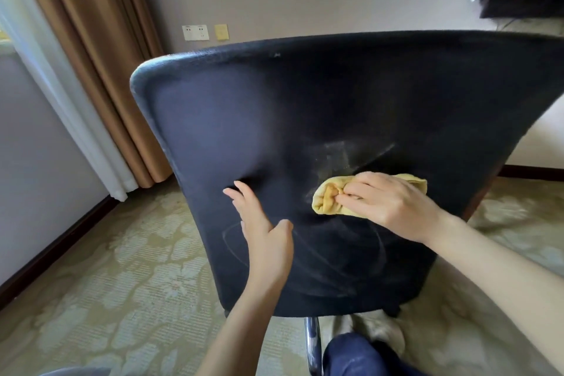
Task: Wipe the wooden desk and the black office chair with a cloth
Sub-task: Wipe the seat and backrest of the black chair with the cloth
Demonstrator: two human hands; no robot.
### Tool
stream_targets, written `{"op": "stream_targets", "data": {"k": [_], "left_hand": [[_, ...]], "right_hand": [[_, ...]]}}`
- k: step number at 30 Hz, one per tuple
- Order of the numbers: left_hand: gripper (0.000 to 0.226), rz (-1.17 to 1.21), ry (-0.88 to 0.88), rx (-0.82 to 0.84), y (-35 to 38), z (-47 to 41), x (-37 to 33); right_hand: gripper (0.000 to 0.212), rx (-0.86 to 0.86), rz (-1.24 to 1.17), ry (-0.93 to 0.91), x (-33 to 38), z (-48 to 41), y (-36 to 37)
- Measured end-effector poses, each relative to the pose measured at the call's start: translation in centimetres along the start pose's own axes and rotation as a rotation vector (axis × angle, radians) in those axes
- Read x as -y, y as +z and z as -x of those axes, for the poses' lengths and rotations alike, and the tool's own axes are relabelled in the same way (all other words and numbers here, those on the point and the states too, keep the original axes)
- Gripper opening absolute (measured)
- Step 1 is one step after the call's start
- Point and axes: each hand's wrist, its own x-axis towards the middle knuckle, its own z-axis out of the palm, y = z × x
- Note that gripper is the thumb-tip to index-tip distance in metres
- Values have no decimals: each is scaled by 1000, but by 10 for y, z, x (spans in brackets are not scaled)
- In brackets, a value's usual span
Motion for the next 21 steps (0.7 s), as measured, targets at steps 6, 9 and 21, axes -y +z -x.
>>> {"op": "stream_targets", "data": {"k": [6, 9, 21], "left_hand": [[92, -22, 13, 49, -10, -1, -1], [90, -61, 21, 56, -18, -1, 4], [90, -68, 33, -8, -24, -14, 11]], "right_hand": [[13, -185, 163, 12, -14, -52, -35], [13, -256, 221, 5, -16, -75, -45], [16, -356, 151, 99, 18, -75, 31]]}}
